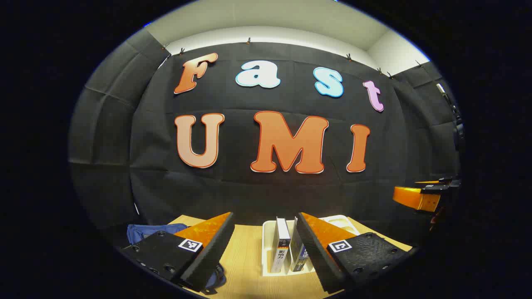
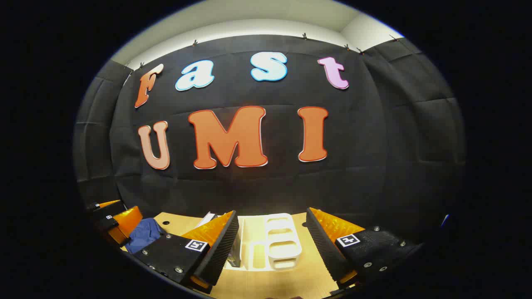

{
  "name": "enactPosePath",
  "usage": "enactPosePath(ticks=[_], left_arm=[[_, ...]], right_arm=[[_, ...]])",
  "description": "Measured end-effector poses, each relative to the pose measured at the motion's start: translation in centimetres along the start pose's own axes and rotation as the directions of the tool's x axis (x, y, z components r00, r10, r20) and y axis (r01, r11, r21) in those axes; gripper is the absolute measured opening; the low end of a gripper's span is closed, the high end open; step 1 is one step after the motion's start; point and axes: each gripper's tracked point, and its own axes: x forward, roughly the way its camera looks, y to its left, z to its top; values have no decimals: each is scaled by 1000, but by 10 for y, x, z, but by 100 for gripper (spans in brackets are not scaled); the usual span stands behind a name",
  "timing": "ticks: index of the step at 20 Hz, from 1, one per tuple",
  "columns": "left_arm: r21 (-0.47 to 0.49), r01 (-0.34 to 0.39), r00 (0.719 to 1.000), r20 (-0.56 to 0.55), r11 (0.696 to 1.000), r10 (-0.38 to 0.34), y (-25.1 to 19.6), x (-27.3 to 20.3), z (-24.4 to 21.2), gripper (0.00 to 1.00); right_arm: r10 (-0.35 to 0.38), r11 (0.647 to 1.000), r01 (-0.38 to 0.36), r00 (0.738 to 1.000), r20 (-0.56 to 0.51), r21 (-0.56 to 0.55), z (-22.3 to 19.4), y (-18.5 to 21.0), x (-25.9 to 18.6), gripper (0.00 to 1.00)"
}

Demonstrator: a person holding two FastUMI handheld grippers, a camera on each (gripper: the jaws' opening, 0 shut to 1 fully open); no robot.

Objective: Open the schoolbag, grab two books from the bookshelf and put them into the schoolbag.

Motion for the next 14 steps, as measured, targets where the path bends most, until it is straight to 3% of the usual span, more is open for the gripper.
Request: enactPosePath(ticks=[2,5,9,14], left_arm=[[20,-34,999,6,999,34,-3,3,1,94],[32,-60,998,-2,998,60,-13,-1,-9,93],[41,-12,1000,-12,999,12,-19,14,-13,94],[49,53,998,-36,997,-51,-11,38,-16,93]], right_arm=[[48,999,-48,999,7,-9,1,9,9,100],[120,993,-120,993,4,-18,-7,23,16,97],[122,992,-122,992,-18,-17,-14,33,21,97],[74,997,-74,997,-4,-31,-9,47,31,97]])
